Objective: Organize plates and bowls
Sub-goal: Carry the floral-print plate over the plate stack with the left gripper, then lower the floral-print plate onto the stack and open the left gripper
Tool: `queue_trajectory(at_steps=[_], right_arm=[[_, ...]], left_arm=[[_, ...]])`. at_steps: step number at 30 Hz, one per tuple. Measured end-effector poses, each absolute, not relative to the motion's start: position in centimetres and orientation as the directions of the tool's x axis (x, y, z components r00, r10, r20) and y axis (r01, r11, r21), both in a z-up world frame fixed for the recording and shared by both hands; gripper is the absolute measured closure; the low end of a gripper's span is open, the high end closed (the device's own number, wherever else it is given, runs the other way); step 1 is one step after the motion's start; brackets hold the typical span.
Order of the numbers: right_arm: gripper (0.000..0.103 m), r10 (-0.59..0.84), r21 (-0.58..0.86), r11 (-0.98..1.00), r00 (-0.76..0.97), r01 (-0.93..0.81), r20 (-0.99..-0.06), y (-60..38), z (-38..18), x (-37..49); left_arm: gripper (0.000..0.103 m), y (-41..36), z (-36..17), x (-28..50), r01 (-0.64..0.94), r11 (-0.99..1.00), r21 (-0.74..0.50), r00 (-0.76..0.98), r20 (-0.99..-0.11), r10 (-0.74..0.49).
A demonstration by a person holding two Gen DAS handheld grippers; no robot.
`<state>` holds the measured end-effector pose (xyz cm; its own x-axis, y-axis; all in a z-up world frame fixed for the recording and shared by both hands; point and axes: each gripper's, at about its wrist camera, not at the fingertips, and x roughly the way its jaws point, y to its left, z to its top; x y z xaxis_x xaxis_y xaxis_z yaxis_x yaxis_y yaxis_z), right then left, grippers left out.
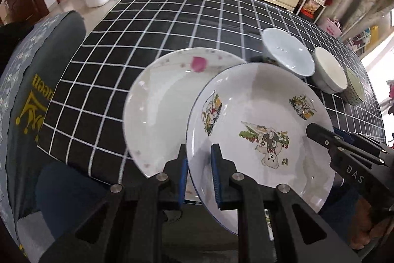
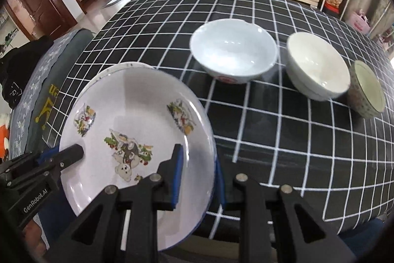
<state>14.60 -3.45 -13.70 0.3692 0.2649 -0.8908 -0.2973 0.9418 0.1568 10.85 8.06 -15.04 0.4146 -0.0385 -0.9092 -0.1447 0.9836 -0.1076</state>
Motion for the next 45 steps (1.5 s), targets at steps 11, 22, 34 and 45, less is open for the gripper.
queue_trajectory(at_steps=[11, 22, 34, 45], right_arm=[[0.075, 0.269, 0.149, 0.933, 0.359, -0.329, -0.893, -0.9, -13.6, 16.0], [0.076, 0.269, 0.147, 0.925, 0.329, -0.351, -0.905, 0.9, -15.1, 16.8], [0.075, 0.245, 0.109, 0.94, 0.415, -0.324, -0.876, 0.0, -14.3, 16.6], [0.075, 0.253, 0.119, 0.927, 0.358, -0.354, -0.899, 0.0, -14.5, 15.4]], left_arm=[[0.087, 11.3, -16.7, 11.9, -0.199, 0.97, -0.139, 0.391, -0.919, -0.052], [0.087, 12.7, -17.3, 13.0, -0.224, 0.968, -0.11, 0.37, -0.929, -0.02], [0.087, 13.1, -16.9, 13.1, -0.24, 0.967, -0.091, 0.397, -0.918, 0.012], [0.065, 11.9, -15.3, 11.9, -0.219, 0.976, 0.015, 0.478, -0.87, 0.121]])
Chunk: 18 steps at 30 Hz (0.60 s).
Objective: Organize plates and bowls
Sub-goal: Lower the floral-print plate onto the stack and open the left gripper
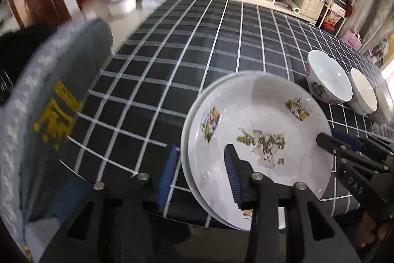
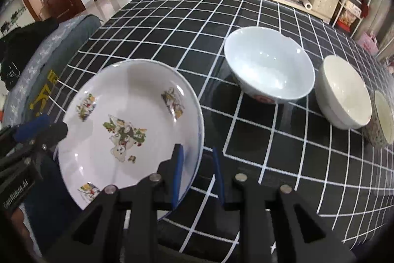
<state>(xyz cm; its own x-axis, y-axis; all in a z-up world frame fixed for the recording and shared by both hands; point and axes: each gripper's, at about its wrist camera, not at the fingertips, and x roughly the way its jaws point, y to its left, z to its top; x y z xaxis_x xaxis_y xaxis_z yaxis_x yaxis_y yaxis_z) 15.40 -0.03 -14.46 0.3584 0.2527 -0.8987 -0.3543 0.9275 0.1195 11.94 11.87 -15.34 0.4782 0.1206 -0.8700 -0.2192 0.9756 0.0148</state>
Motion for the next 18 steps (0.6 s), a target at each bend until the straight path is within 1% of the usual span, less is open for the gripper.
queue_trajectory(at_steps=[1, 3, 4, 5, 8, 11, 14, 16, 17, 18], right_arm=[[0.075, 0.248, 0.123, 0.933, 0.356, -0.339, -0.901, -0.4, -14.2, 15.4], [0.068, 0.215, 0.098, 0.947, 0.377, -0.306, -0.901, -1.1, -13.7, 15.3], [0.06, 0.208, 0.088, 0.949, 0.39, -0.303, -0.897, -1.3, -13.3, 15.1], [0.056, 0.211, 0.086, 0.948, 0.404, -0.306, -0.89, -1.5, -12.9, 14.9], [0.056, 0.224, 0.085, 0.945, 0.435, -0.315, -0.872, -2.3, -11.6, 14.1], [0.056, 0.23, 0.081, 0.942, 0.452, -0.326, -0.862, -2.9, -10.4, 13.4], [0.056, 0.207, 0.046, 0.947, 0.492, -0.319, -0.845, -3.7, -9.1, 12.5], [0.056, 0.218, 0.057, 0.948, 0.512, -0.312, -0.831, -4.5, -8.3, 12.2], [0.053, 0.227, 0.067, 0.949, 0.52, -0.307, -0.824, -4.9, -7.8, 12.0], [0.049, 0.224, 0.065, 0.951, 0.531, -0.301, -0.818, -5.2, -7.3, 11.8]], left_arm=[[0.065, 11.5, -15.0, 11.8, -0.207, 0.978, 0.018, 0.486, -0.866, 0.118], [0.064, 11.0, -14.5, 11.6, -0.185, 0.983, 0.014, 0.501, -0.859, 0.107], [0.062, 10.8, -14.2, 11.5, -0.178, 0.984, 0.016, 0.508, -0.855, 0.106], [0.059, 10.5, -14.0, 11.4, -0.172, 0.985, 0.018, 0.513, -0.852, 0.105], [0.057, 9.7, -13.2, 11.0, -0.146, 0.989, 0.012, 0.535, -0.84, 0.089], [0.049, 8.9, -12.3, 10.4, -0.128, 0.992, 0.009, 0.556, -0.827, 0.079], [0.049, 8.0, -11.5, 10.2, -0.109, 0.994, 0.001, 0.572, -0.818, 0.064], [0.049, 7.2, -10.7, 9.8, -0.097, 0.995, -0.001, 0.584, -0.81, 0.057], [0.049, 6.8, -10.3, 9.7, -0.089, 0.996, 0.0, 0.593, -0.804, 0.053], [0.049, 6.4, -10.0, 9.5, -0.082, 0.997, 0.0, 0.599, -0.799, 0.05]])
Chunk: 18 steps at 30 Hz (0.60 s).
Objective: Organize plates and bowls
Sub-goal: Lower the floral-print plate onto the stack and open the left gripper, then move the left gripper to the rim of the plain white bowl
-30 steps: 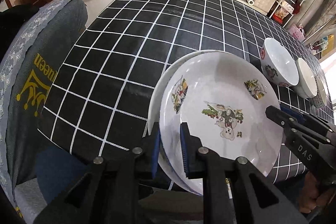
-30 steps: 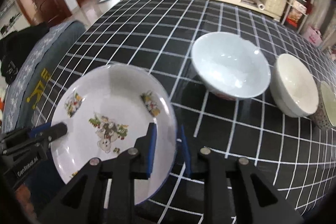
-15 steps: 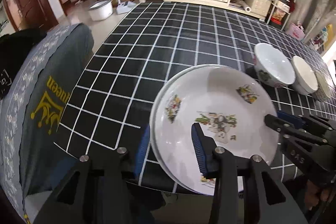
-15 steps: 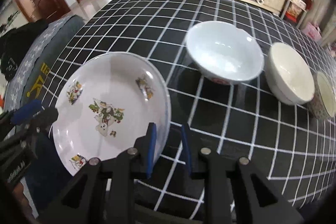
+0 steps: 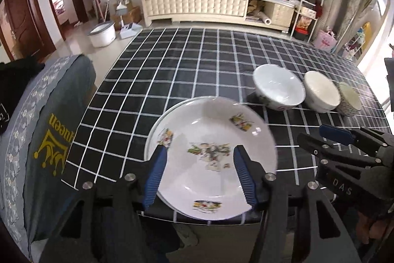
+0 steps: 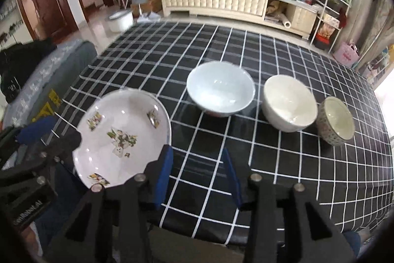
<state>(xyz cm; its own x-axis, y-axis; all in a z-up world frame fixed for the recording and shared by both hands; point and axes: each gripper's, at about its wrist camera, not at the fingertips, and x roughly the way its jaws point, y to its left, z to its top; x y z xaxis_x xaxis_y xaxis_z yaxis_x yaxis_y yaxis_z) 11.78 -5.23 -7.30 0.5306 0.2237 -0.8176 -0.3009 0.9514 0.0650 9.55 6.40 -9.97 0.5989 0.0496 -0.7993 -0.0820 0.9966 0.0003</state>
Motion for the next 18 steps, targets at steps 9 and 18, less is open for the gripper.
queue_trajectory(at_steps=[9, 18], right_arm=[[0.021, 0.182, 0.021, 0.967, 0.632, -0.253, -0.754, -8.6, -3.6, 10.1], [0.005, 0.172, 0.044, 0.976, 0.631, -0.213, -0.757, -10.6, -2.5, 11.1]], left_arm=[[0.045, 3.1, -7.1, 8.1, -0.025, 1.0, 0.004, 0.656, -0.754, 0.019], [0.041, 0.5, -4.5, 7.8, 0.034, 0.999, 0.006, 0.693, -0.72, -0.019]])
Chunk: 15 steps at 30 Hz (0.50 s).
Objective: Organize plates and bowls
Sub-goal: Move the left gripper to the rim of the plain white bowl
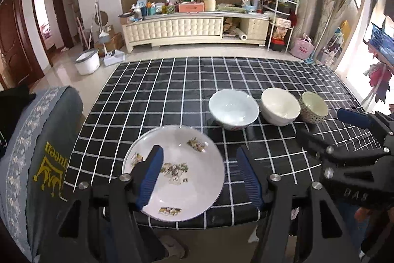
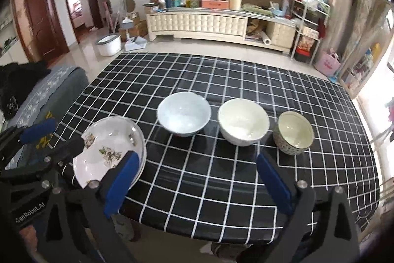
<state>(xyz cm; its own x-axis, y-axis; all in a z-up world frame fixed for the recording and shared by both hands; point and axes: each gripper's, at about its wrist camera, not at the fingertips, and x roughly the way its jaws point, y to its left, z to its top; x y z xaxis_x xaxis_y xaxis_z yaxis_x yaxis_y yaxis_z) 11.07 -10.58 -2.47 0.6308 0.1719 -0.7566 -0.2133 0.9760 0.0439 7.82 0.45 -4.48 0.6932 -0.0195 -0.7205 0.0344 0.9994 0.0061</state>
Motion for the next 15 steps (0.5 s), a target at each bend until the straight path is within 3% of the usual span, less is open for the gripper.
queue_trajectory(at_steps=[15], right_arm=[[0.005, 0.249, 0.111, 0.961, 0.62, -0.252, -0.744, -11.5, -1.5, 17.0]], left_arm=[[0.039, -0.3, -3.2, 14.1, 0.068, 0.997, -0.024, 0.671, -0.739, -0.064]])
